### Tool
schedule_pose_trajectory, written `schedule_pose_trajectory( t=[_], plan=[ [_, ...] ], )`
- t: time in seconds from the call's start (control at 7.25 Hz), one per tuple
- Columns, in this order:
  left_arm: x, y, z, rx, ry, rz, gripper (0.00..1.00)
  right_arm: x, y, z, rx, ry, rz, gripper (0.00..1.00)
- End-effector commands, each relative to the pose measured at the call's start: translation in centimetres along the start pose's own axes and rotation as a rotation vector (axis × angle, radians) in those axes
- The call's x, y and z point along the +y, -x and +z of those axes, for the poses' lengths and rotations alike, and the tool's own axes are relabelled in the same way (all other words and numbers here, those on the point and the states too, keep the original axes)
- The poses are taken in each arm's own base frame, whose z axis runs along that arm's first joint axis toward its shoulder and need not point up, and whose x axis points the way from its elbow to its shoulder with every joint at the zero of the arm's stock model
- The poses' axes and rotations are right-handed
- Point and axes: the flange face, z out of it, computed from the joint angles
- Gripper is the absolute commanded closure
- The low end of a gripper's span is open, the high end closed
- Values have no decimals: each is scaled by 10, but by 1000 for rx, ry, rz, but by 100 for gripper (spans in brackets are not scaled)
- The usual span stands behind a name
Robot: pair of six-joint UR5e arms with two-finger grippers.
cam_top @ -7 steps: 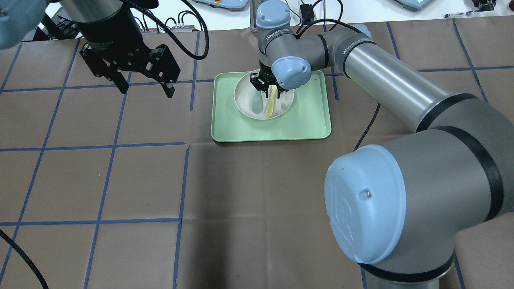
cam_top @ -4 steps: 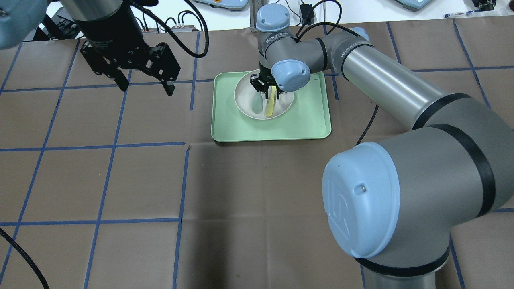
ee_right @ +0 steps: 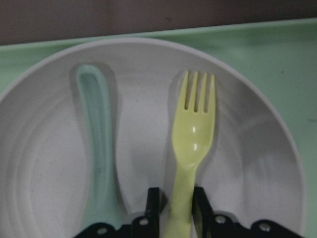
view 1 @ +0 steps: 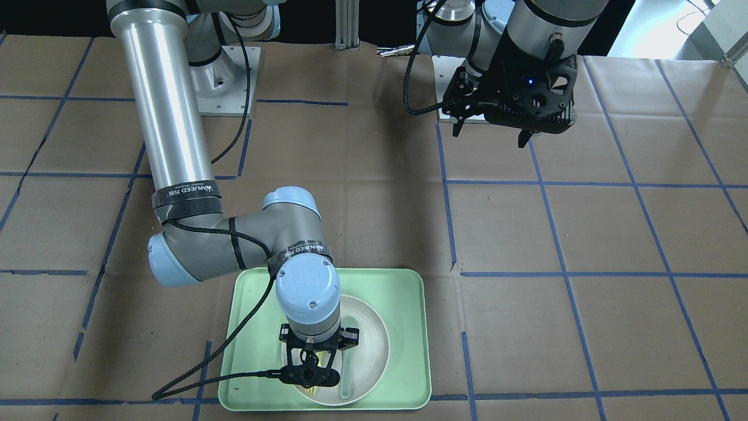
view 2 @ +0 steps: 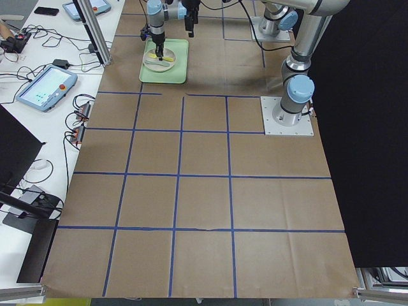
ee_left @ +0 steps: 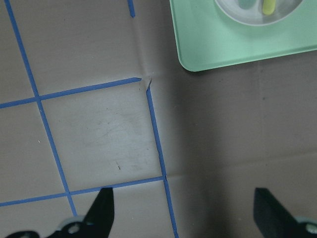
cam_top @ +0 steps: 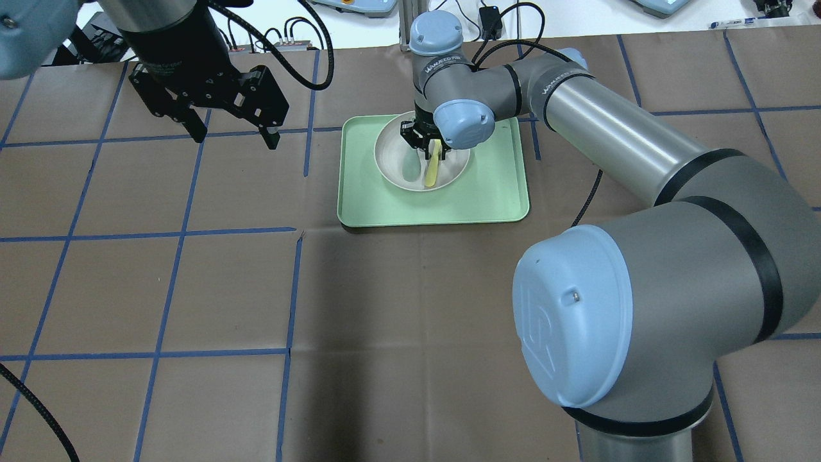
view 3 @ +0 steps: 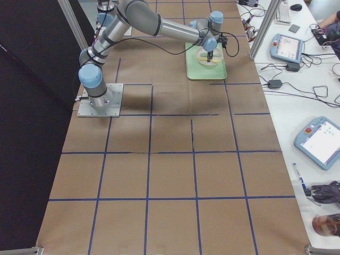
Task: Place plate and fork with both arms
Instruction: 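Close the right gripper on the yellow fork handle and lift it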
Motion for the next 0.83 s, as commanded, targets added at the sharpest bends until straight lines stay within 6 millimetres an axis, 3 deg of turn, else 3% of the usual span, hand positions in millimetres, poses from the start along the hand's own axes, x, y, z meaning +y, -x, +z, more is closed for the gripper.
schedule_pose_trajectory(
  t=[0.0,0.28,0.69],
  plan=[
    [0,0,0,1,-1,0,0,0,0,0,-1,0,0,84],
    [0,0,0,1,1,0,0,0,0,-2,-1,-1,0,96],
    [-2,0,2,3,2,0,0,-8,7,-32,-14,-16,9,96]
  ],
)
